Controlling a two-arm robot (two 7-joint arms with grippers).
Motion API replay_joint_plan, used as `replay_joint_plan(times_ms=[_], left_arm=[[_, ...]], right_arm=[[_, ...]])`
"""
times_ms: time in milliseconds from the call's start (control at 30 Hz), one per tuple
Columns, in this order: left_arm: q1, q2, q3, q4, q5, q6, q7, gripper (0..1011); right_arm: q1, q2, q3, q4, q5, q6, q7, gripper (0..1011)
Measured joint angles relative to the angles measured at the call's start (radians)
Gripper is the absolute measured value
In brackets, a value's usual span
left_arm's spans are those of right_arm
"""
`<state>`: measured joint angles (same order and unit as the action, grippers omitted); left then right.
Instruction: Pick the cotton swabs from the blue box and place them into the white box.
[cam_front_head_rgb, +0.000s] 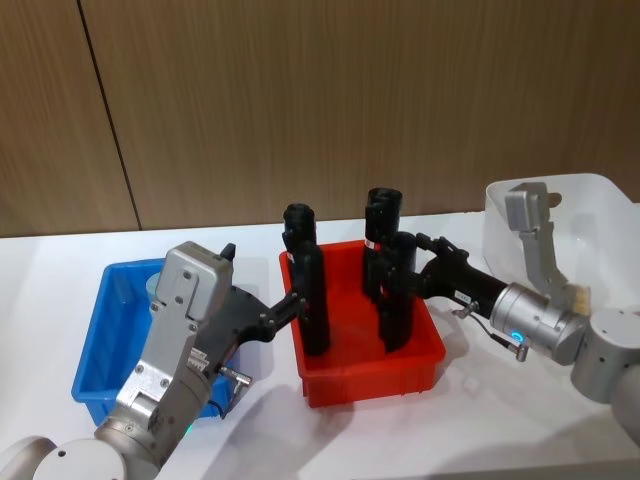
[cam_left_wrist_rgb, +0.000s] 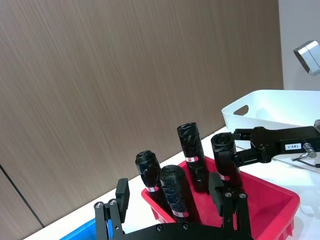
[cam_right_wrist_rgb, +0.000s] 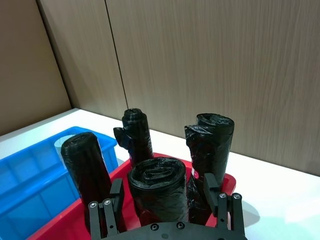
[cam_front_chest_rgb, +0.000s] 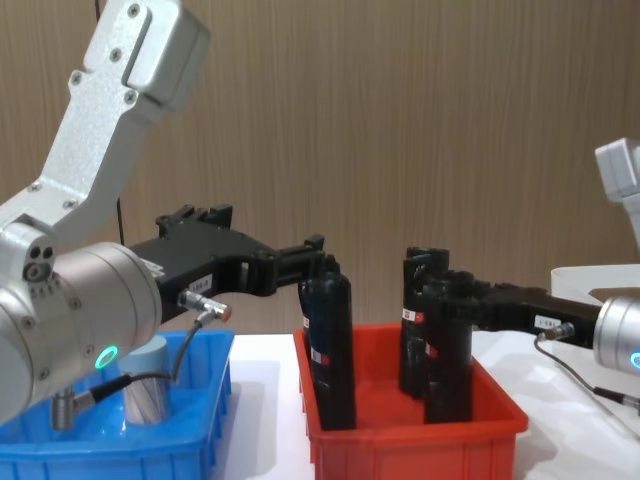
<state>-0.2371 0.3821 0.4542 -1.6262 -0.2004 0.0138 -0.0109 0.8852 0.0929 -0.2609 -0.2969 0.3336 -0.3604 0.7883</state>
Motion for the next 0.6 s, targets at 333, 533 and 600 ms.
replay_joint_plan(times_ms=[333,533,600], left_arm=[[0.000,0.000,0.000,0.000,0.000,0.000,0.000,1004],[0.000,0.000,0.000,0.000,0.000,0.000,0.000,1004],[0.000,0.000,0.000,0.000,0.000,0.000,0.000,1004]], right_arm=[[0.056,-0.017,-0.004,0.109,-0.014,-0.049,0.005,817],[0.075,-0.023,-0.006,0.143,-0.022,-0.068,0.003,677],[0.081,-0.025,-0.006,0.154,-0.025,-0.074,0.001,591]])
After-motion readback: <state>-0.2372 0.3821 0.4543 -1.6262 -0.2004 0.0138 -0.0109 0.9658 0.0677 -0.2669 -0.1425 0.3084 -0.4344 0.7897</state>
